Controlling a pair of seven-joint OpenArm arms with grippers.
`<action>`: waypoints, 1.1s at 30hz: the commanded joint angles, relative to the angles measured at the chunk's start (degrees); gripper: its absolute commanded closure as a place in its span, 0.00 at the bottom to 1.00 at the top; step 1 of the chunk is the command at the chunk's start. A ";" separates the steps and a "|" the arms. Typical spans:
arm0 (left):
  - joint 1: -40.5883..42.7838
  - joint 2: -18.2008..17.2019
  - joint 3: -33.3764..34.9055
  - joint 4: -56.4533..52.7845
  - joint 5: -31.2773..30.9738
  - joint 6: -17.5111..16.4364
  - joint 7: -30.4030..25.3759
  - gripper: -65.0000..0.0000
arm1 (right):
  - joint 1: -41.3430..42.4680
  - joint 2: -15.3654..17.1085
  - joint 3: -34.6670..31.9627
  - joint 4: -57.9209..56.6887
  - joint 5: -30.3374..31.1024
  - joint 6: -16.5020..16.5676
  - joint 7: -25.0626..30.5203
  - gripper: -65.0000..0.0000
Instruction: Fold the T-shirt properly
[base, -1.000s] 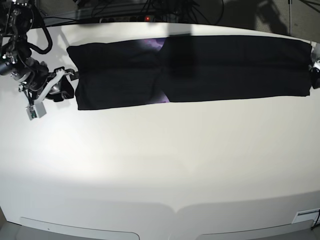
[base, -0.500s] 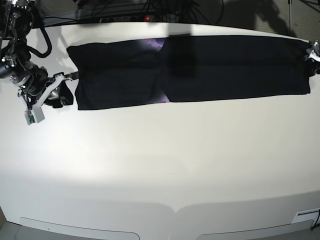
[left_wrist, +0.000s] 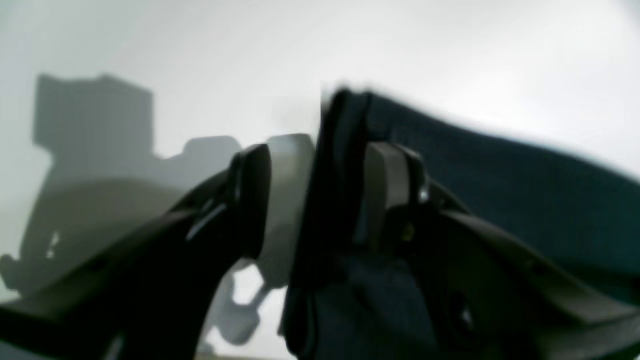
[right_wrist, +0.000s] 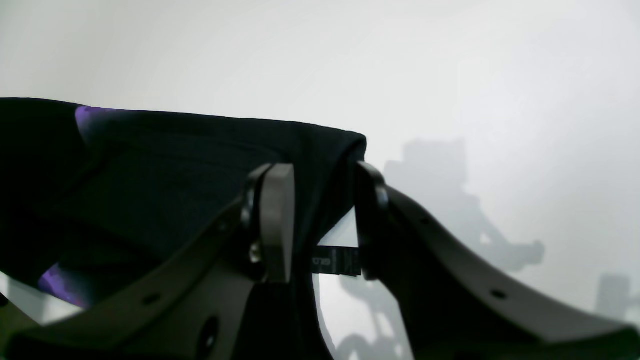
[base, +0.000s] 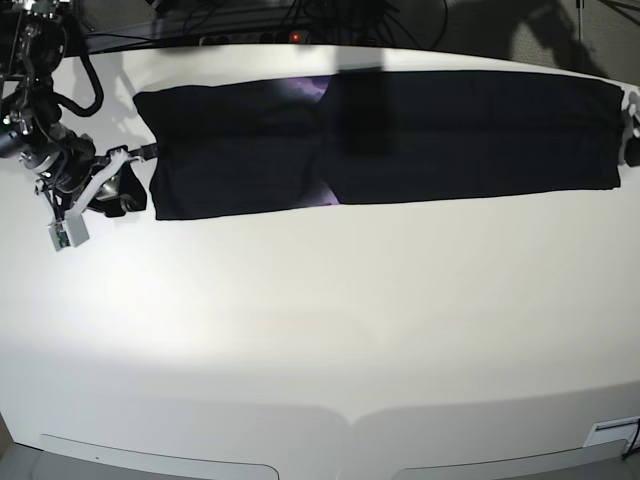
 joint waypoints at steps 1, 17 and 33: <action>-0.11 -0.76 -0.46 0.70 -0.20 -0.54 -1.36 0.55 | 0.52 0.92 0.35 0.98 0.68 0.20 1.16 0.68; -0.28 1.84 1.07 -1.09 11.13 -0.54 -7.15 0.55 | 0.83 0.92 0.35 0.98 0.70 0.20 1.18 0.68; -2.93 -3.98 14.16 -8.00 11.45 -0.54 -3.48 0.55 | 0.83 0.94 0.35 0.98 0.68 0.20 0.68 0.68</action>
